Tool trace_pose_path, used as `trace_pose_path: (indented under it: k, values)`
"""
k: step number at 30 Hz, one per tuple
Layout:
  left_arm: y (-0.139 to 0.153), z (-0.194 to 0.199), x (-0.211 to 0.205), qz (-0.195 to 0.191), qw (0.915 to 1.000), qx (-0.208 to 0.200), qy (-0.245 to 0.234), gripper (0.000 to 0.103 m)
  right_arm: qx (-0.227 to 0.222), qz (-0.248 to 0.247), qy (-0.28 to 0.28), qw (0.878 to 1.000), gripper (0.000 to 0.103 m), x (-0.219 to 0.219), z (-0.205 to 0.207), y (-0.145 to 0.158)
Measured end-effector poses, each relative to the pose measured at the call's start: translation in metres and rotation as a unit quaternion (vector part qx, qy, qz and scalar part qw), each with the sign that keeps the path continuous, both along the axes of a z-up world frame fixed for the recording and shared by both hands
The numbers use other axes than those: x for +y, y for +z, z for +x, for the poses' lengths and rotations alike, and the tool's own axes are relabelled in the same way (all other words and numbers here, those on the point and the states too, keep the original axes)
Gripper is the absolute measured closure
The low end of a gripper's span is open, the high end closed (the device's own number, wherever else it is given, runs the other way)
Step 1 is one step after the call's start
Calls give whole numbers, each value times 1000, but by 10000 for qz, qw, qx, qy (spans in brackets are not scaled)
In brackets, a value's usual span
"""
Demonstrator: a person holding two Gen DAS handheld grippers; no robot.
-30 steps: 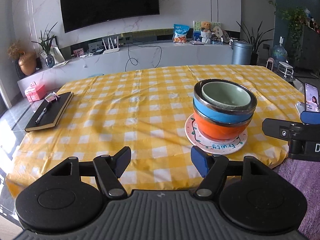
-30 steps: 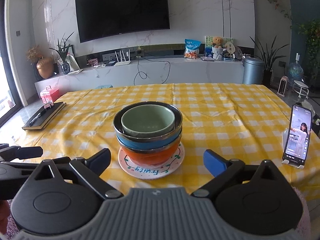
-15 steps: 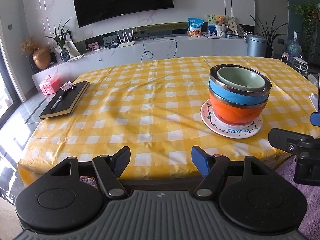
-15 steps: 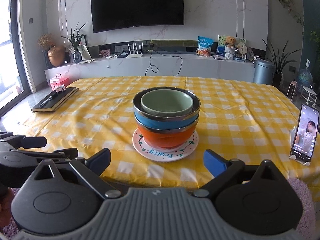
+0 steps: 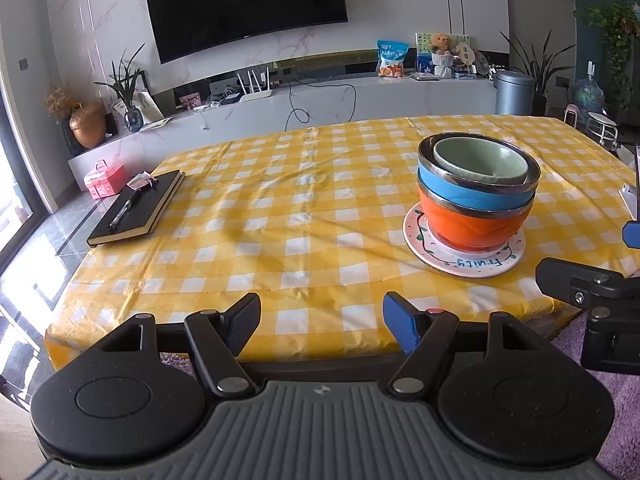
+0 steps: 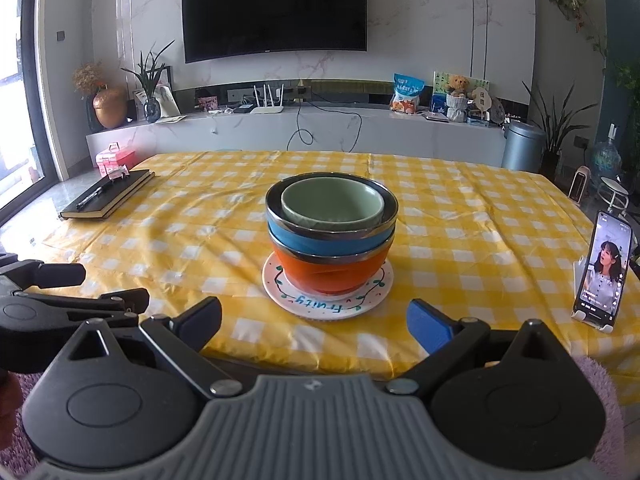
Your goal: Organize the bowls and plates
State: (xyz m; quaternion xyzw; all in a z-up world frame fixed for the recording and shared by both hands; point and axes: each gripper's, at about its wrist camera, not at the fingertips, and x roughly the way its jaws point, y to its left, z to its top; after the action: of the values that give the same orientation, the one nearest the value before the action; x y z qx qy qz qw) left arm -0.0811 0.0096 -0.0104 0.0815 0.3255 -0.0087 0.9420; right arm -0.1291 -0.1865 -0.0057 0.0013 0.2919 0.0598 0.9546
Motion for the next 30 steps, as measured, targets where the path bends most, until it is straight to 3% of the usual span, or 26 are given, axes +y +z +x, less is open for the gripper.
trace_pose_path:
  k: [30]
  values:
    - [1, -3, 0, 65, 10000, -21, 12, 20, 81, -8, -61, 9999, 6, 0, 0, -3]
